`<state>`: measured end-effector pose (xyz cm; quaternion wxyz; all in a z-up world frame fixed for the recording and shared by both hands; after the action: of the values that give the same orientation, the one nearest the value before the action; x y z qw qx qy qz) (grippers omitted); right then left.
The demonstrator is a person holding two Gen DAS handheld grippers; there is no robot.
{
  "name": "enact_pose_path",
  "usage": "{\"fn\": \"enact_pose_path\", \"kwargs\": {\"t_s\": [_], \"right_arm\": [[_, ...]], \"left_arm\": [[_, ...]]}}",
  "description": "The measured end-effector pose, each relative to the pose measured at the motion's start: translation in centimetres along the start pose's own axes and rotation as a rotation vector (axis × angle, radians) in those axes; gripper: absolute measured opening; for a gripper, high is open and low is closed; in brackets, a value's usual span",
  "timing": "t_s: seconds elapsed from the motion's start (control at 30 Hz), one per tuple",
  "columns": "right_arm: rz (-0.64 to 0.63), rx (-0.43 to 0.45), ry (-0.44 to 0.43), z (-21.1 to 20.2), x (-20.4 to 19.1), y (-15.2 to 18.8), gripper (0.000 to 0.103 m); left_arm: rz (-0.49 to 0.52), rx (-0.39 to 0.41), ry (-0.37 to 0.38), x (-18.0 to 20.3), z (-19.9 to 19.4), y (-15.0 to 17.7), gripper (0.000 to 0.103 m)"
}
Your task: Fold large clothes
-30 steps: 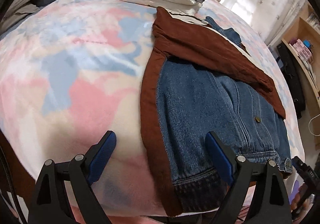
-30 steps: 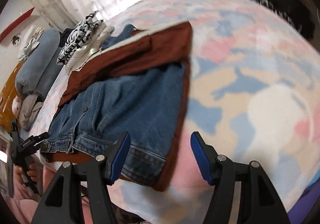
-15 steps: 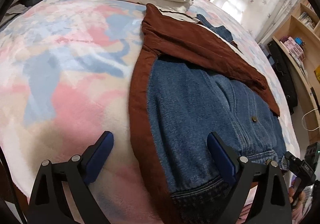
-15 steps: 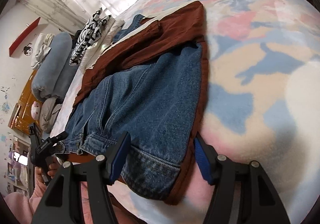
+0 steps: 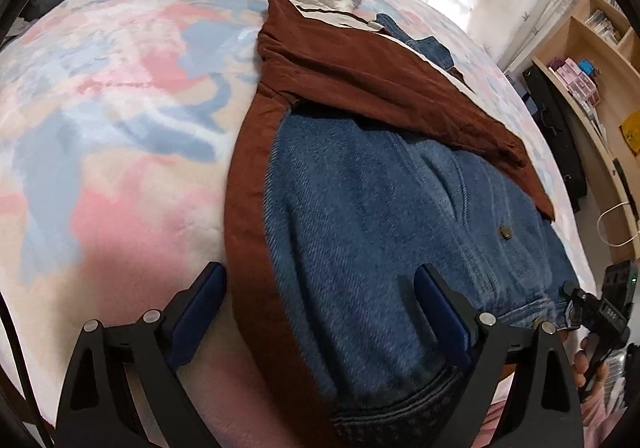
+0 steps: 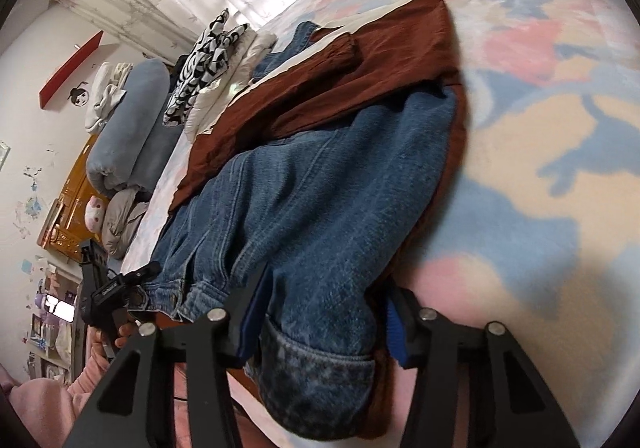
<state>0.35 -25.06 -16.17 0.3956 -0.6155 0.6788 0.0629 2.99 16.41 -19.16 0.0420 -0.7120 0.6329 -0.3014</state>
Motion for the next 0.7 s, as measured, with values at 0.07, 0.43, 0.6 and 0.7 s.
{"fn": "enact_pose_path", "kwargs": {"t_s": [0.07, 0.43, 0.6, 0.7], "right_arm": [[0.0, -0.004, -0.024, 0.1, -0.3, -0.3, 0.044], [0.003, -0.045, -0.057, -0.2, -0.1, 0.0, 0.039], [0.006, -0.052, -0.05, -0.5, 0.2, 0.3, 0.039], [0.018, -0.047, -0.049, 0.0, 0.2, 0.0, 0.037]], "left_arm": [[-0.021, -0.01, 0.031, 0.1, -0.1, -0.4, 0.093], [-0.068, -0.004, 0.183, 0.8, -0.8, 0.0, 0.09], [-0.01, -0.005, 0.186, 2.6, -0.5, 0.4, 0.09], [-0.018, 0.028, 0.174, 3.0, -0.3, 0.4, 0.075]]}}
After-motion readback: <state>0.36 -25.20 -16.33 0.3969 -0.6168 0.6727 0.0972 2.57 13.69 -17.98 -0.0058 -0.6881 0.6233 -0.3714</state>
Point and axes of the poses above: each gripper's, at about its wrist camera, not at the fingertips, and z roughly the way its jaws point, x to its right, y to its underside, the point moved 5 cm from there along z, roughly the way its jaws point, and after that the axes turned 2 degrees about z, right-handed, at the moved point
